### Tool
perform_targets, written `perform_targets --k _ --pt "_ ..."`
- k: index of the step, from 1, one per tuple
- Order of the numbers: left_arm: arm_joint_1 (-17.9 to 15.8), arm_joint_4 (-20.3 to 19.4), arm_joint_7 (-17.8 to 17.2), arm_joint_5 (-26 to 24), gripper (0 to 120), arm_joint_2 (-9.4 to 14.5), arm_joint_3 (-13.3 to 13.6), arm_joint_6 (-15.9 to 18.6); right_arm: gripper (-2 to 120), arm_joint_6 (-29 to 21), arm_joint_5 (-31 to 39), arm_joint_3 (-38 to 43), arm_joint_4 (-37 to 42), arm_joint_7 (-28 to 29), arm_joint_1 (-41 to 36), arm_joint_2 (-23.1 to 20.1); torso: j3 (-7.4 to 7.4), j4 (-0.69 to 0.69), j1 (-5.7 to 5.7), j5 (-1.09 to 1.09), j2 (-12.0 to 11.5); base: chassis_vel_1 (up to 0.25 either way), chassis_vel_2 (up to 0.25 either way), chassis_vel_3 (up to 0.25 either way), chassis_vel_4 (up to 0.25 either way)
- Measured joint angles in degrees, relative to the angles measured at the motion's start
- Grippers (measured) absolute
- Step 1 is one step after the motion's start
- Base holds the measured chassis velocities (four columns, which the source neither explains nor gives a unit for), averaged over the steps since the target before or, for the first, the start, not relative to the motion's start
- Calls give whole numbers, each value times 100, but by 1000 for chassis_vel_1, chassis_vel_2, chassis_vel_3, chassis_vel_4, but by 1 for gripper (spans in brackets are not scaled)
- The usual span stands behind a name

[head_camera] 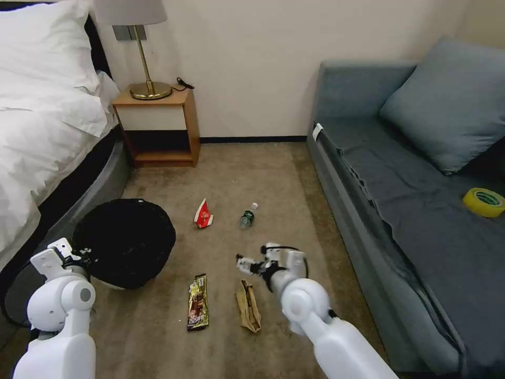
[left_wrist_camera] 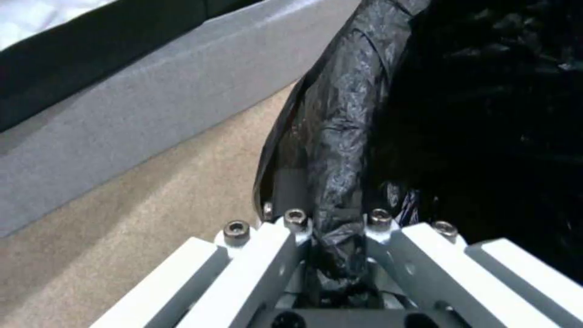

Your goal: Pick up the trash bin, then pick up the garbage on the floor and place it into the trash bin.

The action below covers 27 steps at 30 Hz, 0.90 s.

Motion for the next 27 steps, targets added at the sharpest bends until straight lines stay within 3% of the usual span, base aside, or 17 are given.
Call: perform_targets --k 11,27 --pt "-6 12 10 62 2 -7 -15 -13 100 -208 -217 -853 -1072 -489 546 -302 0 -2 0 0 0 0 0 0 0" --pt "114 -111 -12 110 2 -45 -81 -14 100 505 -1069 -1634 -2780 -1076 1092 79 0 -1 0 0 1 0 0 0 0"
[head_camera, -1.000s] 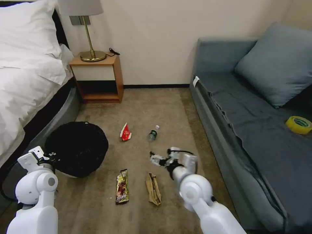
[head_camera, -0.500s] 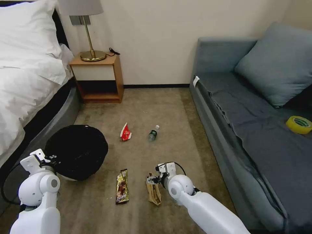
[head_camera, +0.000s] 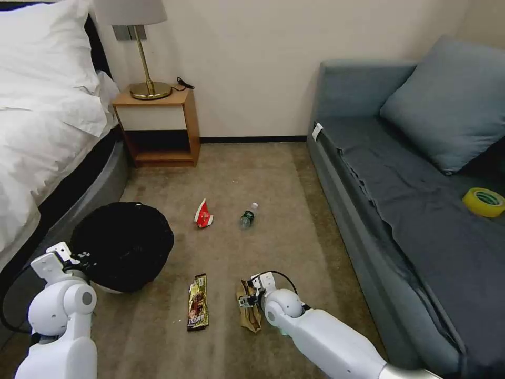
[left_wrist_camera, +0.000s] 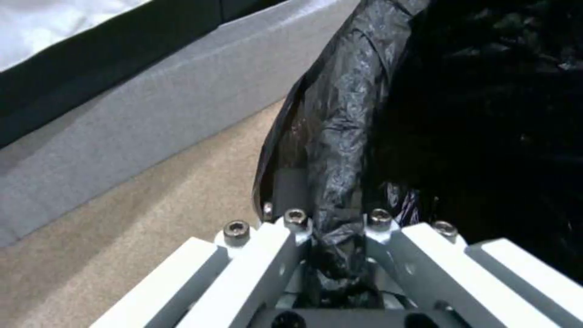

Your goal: Pick up the trash bin, then pick up the garbage on the floor and place it into the trash bin.

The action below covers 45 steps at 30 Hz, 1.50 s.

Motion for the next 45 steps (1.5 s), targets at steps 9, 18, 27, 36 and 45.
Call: perform_targets --k 9,18,27,36,45 --pt "78 -51 -3 -10 2 24 -76 -13 100 120 -180 -133 -116 -53 -128 -1 0 0 0 0 0 0 0 0 0" --pt "54 -22 -4 -7 2 14 -49 -34 73 131 -181 -177 197 -14 -278 -105 0 0 0 0 0 0 0 0 0" --pt "4 1 -3 11 2 2 -17 -42 35 136 -92 -213 431 25 -331 -230 0 0 0 0 0 0 0 0 0" --pt "20 -6 -6 16 2 -12 -20 -44 10 157 59 -288 623 60 -319 -337 0 0 0 0 0 0 0 0 0" --pt "45 -16 -6 5 2 21 -22 -50 0 197 436 -308 1147 207 -369 -594 0 0 0 2 0 0 0 0 0"
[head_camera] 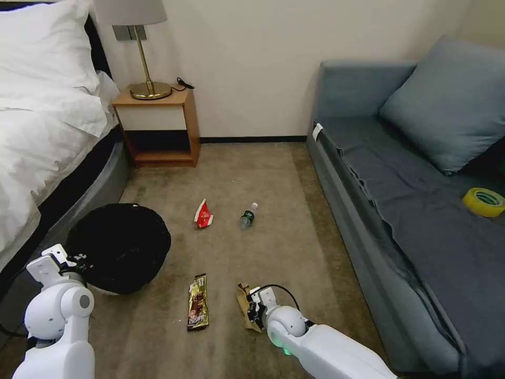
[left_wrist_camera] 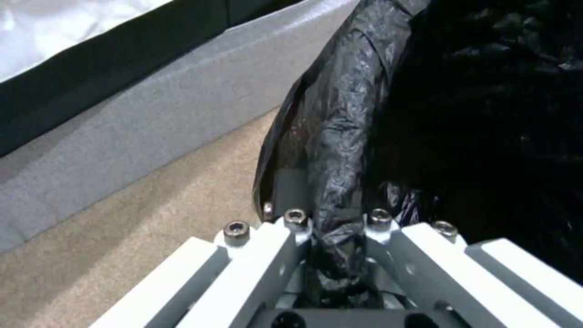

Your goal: Pick up the trash bin, then pick up the garbage on the floor and place it into the trash bin.

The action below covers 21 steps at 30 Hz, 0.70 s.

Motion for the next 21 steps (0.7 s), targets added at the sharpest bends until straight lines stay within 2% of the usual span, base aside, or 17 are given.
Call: perform_targets --k 2,4,6,9,11,14,15,16,17,18,19,21 --pt "6 -7 0 -3 2 6 4 0 0 22 32 19 109 18 9 -79 0 0 0 0 0 0 0 0 0" --pt "16 -35 -1 -12 2 21 27 0 0 108 183 116 560 96 187 -400 0 -2 0 -1 0 0 0 0 0" --pt "19 -44 -1 -13 2 22 34 0 0 118 227 135 646 118 236 -447 0 -2 0 -1 0 0 0 0 0" --pt "63 -111 0 -13 2 17 111 -1 0 109 830 288 1582 414 770 -693 0 -1 0 -1 0 0 0 0 0" --pt "70 -121 0 -12 2 10 121 -1 0 108 971 301 1773 479 893 -683 0 -2 0 -2 0 0 0 0 0" --pt "86 -152 -1 2 2 -24 148 1 0 140 1496 198 2335 764 1431 -246 0 -2 0 -3 0 0 0 0 0" --pt "86 -152 -1 2 2 -24 148 1 0 140 1496 198 2335 764 1431 -246 0 -2 0 -3 0 0 0 0 0" --pt "84 -153 0 7 2 -40 156 3 0 182 1684 66 2441 899 1638 27 0 0 0 -2 0 0 0 0 0" --pt "83 -153 1 10 2 -45 156 4 0 196 1744 11 2461 944 1703 119 0 1 -1 -3 0 0 0 0 0" --pt "75 -153 -11 31 2 -67 166 7 0 263 1906 -239 2486 1103 1948 452 0 2 0 -3 0 0 0 0 0" --pt "75 -153 -11 31 2 -67 166 7 0 263 1906 -239 2486 1103 1948 452 0 2 0 -3 0 0 0 0 0" --pt "68 -153 -14 56 2 -95 185 9 0 393 1992 -662 2380 1292 2204 861 0 2 0 -3 0 0 0 0 0"
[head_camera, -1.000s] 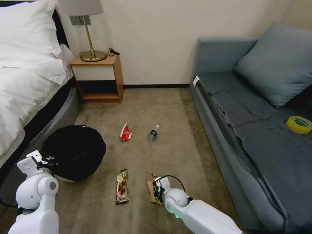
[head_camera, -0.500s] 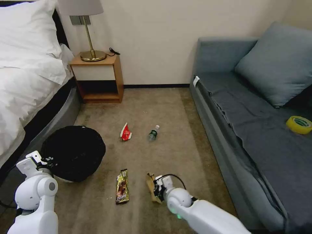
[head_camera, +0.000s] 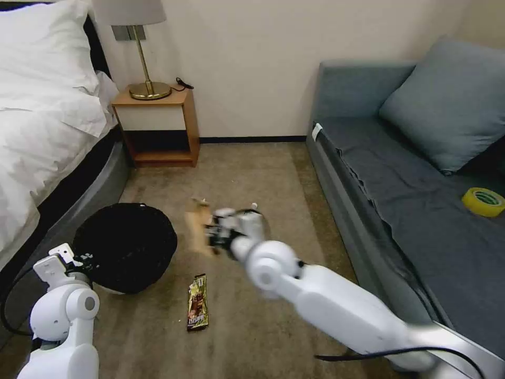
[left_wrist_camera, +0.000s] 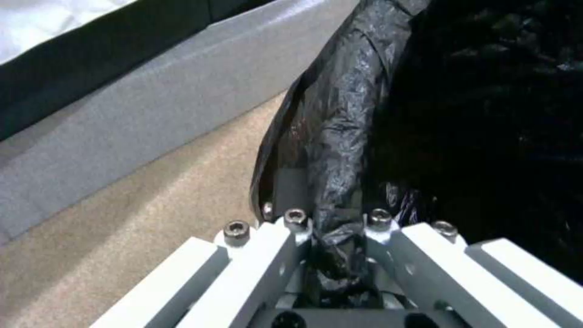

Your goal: Pick up the trash bin, then pick up the garbage on the floor and place it into the trash bin.

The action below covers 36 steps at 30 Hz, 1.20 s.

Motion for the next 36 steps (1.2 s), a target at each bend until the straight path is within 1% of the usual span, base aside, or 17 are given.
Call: perform_targets --k 2,4,6,8,10,11,14,20,23,25,28,30,32,33,34,35,36 --pt "-16 0 1 22 2 -35 25 0 0 147 -1 -448 -314 163 192 381 0 -1 0 0 0 0 0 0 0" --pt "-20 0 1 29 2 -44 32 1 0 189 -12 -556 -410 190 232 466 0 -2 0 0 -1 0 0 0 0" --pt "-33 -1 0 60 2 -78 75 1 0 374 -105 -966 -899 259 405 802 0 -1 0 0 0 0 0 0 0" --pt "-36 -1 0 71 2 -91 87 1 0 432 -149 -1065 -1042 265 443 889 0 -2 0 0 0 0 0 0 0" --pt "-41 -1 0 122 2 -146 142 1 0 617 -341 -1327 -1559 222 581 1171 0 -2 0 0 0 0 0 0 0" --pt "-41 -1 0 122 2 -146 142 1 0 617 -341 -1327 -1559 222 581 1171 0 -2 0 0 0 0 0 0 0" --pt "-30 -5 1 184 2 -204 203 -2 0 765 -542 -1477 -2056 80 748 1423 0 -2 0 0 0 0 0 0 0" --pt "-8 -20 2 228 2 -242 255 -11 0 785 -650 -1503 -2220 -6 781 1516 0 -2 0 1 0 0 0 0 0" --pt "-1 -30 3 235 2 -237 262 -12 12 751 -740 -1504 -2178 -37 752 1459 0 -2 0 1 0 0 0 0 0" --pt "0 -34 3 235 2 -233 262 -12 14 740 -748 -1503 -2149 -39 752 1434 0 -3 0 2 0 0 0 0 0" --pt "14 -53 5 235 2 -227 263 -13 30 719 -772 -1482 -2080 -42 754 1354 0 -3 0 2 0 0 0 0 0" --pt "21 -57 5 234 2 -227 263 -12 32 718 -775 -1473 -2069 -42 754 1342 0 -3 0 2 0 0 0 0 0" --pt "38 -69 5 234 2 -226 261 -13 41 712 -778 -1463 -2043 -42 754 1320 0 -3 0 2 0 0 0 0 0" --pt "58 -84 7 229 2 -223 252 -15 48 705 -788 -1455 -2015 -39 750 1308 0 -3 0 2 0 0 0 0 0" --pt "63 -89 7 228 2 -221 249 -16 51 704 -797 -1451 -2006 -37 746 1306 0 -3 0 2 0 0 0 0 0" --pt "63 -89 7 228 2 -221 249 -16 51 704 -797 -1451 -2006 -37 746 1306 0 -3 0 2 0 0 0 0 0" --pt "75 -98 7 223 2 -214 240 -16 54 703 -815 -1435 -1984 -30 734 1299 0 -2 0 2 0 0 0 0 0"
